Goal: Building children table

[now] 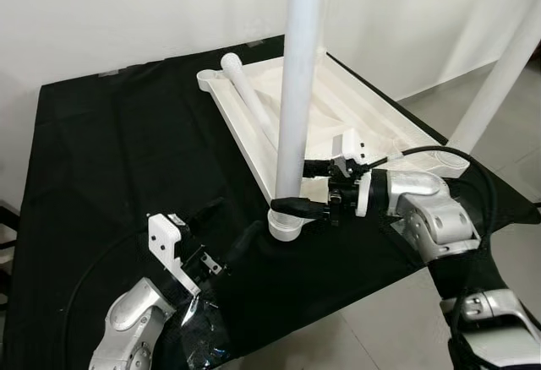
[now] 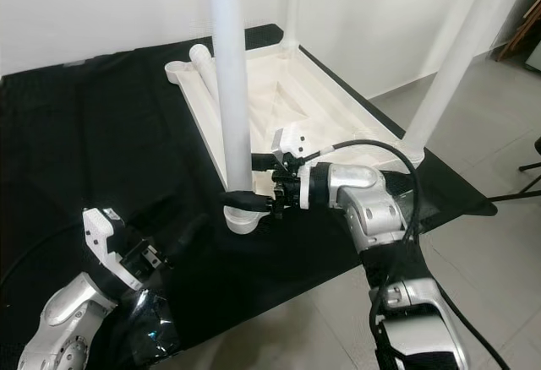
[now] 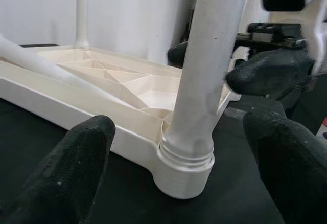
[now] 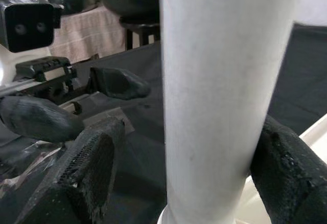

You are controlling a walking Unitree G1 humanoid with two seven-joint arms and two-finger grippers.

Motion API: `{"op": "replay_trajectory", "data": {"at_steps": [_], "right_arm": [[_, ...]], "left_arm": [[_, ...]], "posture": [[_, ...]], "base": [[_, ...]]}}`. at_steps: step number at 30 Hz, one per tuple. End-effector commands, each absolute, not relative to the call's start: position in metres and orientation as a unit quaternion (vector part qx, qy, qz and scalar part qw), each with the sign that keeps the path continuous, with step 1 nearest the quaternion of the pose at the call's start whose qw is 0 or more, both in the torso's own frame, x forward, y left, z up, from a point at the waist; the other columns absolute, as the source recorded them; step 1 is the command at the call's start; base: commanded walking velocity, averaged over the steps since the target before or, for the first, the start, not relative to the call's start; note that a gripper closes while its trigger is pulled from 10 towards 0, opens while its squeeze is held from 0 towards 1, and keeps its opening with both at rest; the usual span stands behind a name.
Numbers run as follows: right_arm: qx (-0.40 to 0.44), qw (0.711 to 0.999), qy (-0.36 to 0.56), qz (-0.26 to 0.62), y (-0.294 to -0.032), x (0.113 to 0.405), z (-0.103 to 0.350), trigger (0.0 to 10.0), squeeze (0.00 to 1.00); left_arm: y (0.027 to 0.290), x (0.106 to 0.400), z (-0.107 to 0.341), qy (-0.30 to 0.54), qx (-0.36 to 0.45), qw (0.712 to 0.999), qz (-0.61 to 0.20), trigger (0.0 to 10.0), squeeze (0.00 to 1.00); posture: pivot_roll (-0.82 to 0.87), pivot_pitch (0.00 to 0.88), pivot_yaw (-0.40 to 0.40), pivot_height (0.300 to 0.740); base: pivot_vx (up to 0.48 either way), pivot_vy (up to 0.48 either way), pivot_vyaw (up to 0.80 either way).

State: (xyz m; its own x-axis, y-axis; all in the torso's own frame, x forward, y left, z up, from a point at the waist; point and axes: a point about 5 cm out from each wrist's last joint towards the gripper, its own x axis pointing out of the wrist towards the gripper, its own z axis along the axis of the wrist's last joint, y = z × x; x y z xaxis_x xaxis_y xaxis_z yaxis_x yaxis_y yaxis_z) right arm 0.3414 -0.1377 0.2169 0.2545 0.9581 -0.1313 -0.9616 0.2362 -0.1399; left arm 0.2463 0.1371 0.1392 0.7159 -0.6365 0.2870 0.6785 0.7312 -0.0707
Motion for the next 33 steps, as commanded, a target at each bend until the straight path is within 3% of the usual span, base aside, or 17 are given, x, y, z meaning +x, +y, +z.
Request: {"op": "replay_trajectory", "data": {"at_steps": [1, 2, 4, 5, 13, 15, 17, 19, 20, 21, 29, 30, 32, 33], "right_arm": [[-0.098, 0.777, 0.014, 0.622, -0.134, 0.344, 0.215, 10.0, 0.00], [-0.092, 0.778, 0.021, 0.622, -0.134, 0.349, 0.212, 1.6, 0.00], [-0.094, 0.780, 0.024, 0.618, -0.134, 0.350, 0.210, 1.6, 0.00], [-0.093, 0.778, 0.027, 0.620, -0.133, 0.351, 0.207, 0.0, 0.00], [-0.085, 0.783, 0.026, 0.616, -0.136, 0.352, 0.201, 0.0, 0.00], [-0.093, 0.798, 0.022, 0.594, -0.142, 0.352, 0.198, 0.0, 0.00], [-0.101, 0.841, 0.014, 0.531, -0.147, 0.347, 0.187, 0.0, 0.00], [-0.101, 0.841, 0.014, 0.531, -0.147, 0.347, 0.187, 0.0, 0.00], [-0.099, 0.861, 0.017, 0.499, -0.146, 0.342, 0.179, 0.0, 0.00], [-0.082, 0.916, 0.022, 0.391, -0.133, 0.336, 0.162, 0.0, 0.00], [-0.082, 0.916, 0.022, 0.391, -0.133, 0.336, 0.162, 0.0, 0.00], [-0.038, 0.955, 0.057, 0.287, -0.120, 0.321, 0.142, 0.0, 0.00], [-0.037, 0.963, 0.080, 0.254, -0.109, 0.309, 0.131, 0.0, 0.00], [-0.044, 0.961, 0.101, 0.253, -0.098, 0.300, 0.123, 3.1, 0.00]], "left_arm": [[0.138, 0.245, 0.134, -0.111, -0.087, 0.925, -0.354, 10.0, 0.00], [0.137, 0.244, 0.134, -0.111, -0.086, 0.925, -0.353, 10.0, 0.00], [0.137, 0.243, 0.134, -0.112, -0.086, 0.925, -0.353, 10.0, 0.00], [0.137, 0.243, 0.134, -0.112, -0.085, 0.925, -0.352, 10.0, 0.00], [0.138, 0.242, 0.134, -0.113, -0.084, 0.926, -0.350, 10.0, 0.00], [0.138, 0.242, 0.134, -0.112, -0.085, 0.926, -0.351, 10.0, 0.00], [0.139, 0.241, 0.135, -0.112, -0.086, 0.925, -0.352, 10.0, 0.00], [0.139, 0.241, 0.135, -0.112, -0.086, 0.925, -0.352, 10.0, 0.00], [0.139, 0.241, 0.135, -0.112, -0.086, 0.925, -0.352, 10.0, 0.00], [0.141, 0.241, 0.135, -0.113, -0.086, 0.925, -0.352, 10.0, 0.00], [0.141, 0.241, 0.135, -0.113, -0.086, 0.925, -0.352, 10.0, 0.00], [0.142, 0.241, 0.136, -0.113, -0.086, 0.926, -0.351, 10.0, 0.00], [0.143, 0.243, 0.136, -0.110, -0.083, 0.924, -0.356, 10.0, 0.00], [0.144, 0.244, 0.135, -0.109, -0.080, 0.926, -0.353, 10.0, 0.00]], "posture": [[-0.01, 0.139, 0.011, 0.740], [0.00, 0.140, 0.005, 0.740], [0.00, 0.140, 0.005, 0.740], [0.00, 0.140, 0.005, 0.740], [-0.01, 0.141, 0.012, 0.740], [-0.01, 0.142, 0.013, 0.740], [-0.02, 0.147, 0.013, 0.740], [-0.02, 0.147, 0.013, 0.740], [-0.02, 0.151, 0.010, 0.740], [-0.03, 0.158, 0.012, 0.740], [-0.03, 0.158, 0.012, 0.740], [-0.04, 0.163, 0.021, 0.740], [-0.03, 0.146, 0.023, 0.740], [-0.03, 0.146, 0.023, 0.740]], "base": [[0.000, 0.000, 0.00], [0.000, 0.000, 0.00], [0.000, 0.000, 0.00], [0.000, 0.000, 0.00], [0.000, 0.000, 0.00], [0.000, 0.000, 0.00], [0.000, 0.000, 0.00], [0.000, 0.000, 0.00], [0.000, 0.000, 0.00], [0.000, 0.000, 0.00], [0.000, 0.000, 0.00], [0.000, 0.000, 0.00], [0.000, 0.000, 0.00], [0.000, 0.000, 0.00]]}}
